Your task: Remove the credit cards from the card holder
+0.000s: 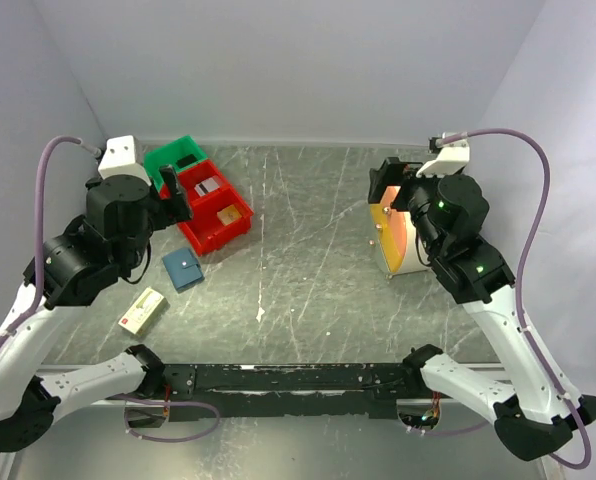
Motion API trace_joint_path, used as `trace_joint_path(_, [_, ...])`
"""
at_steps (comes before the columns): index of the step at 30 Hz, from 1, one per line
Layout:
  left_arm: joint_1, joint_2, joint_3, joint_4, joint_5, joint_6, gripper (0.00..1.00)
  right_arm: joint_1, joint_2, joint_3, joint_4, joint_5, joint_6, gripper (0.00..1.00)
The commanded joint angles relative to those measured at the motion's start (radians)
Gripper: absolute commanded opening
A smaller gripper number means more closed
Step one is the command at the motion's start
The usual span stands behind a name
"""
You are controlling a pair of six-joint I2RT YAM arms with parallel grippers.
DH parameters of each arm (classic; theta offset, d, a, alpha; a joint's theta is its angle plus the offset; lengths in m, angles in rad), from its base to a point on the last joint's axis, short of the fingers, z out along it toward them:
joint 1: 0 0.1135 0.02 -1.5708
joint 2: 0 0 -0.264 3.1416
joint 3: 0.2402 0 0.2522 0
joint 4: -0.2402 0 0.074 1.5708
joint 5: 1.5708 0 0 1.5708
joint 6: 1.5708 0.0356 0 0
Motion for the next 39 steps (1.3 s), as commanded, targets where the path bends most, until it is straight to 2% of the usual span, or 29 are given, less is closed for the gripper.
trace_joint_path(1, [0.082, -0.004, -0.025, 0.055, 0.105, 0.043, 0.98, -0.057, -0.020, -0.032, 0.007, -0.065, 0.063, 1.00])
trace_joint_path(9, [0.258, 0.017, -0.109, 0.121, 0.376, 0.077, 0.97, -0.152, 0.015, -0.144, 0.058, -0.455, 0.154, 1.00])
trace_joint_path(14, [0.310, 0.060, -0.190, 0.168, 0.579, 0.074, 0.96, -0.048, 0.112, -0.142, -0.039, -0.494, 0.152, 1.00])
trace_joint_path(17, [0.276, 0.091, -0.232, 0.180, 0.602, 0.070, 0.96, 0.054, 0.179, -0.126, -0.118, -0.402, 0.187, 1.00])
trace_joint_path(22, [0.215, 0.119, -0.296, 0.203, 0.632, 0.054, 0.96, 0.198, 0.203, -0.179, -0.257, -0.231, 0.349, 1.00])
trace_joint_path(27, [0.186, 0.116, -0.345, 0.239, 0.653, 0.047, 0.96, 0.266, 0.095, -0.310, -0.355, -0.195, 0.487, 1.00])
trace_joint_path(30, [0.176, 0.125, -0.347, 0.250, 0.657, 0.047, 0.96, 0.284, 0.013, -0.361, -0.490, -0.140, 0.598, 1.00])
trace_joint_path(35, [0.170, 0.134, -0.327, 0.268, 0.633, 0.053, 0.96, 0.294, -0.148, -0.396, -0.726, 0.033, 0.832, 1.00])
trace_joint_path(39, [0.169, 0.145, -0.314, 0.286, 0.633, 0.059, 0.95, 0.295, -0.206, -0.374, -0.839, 0.204, 0.925, 1.00])
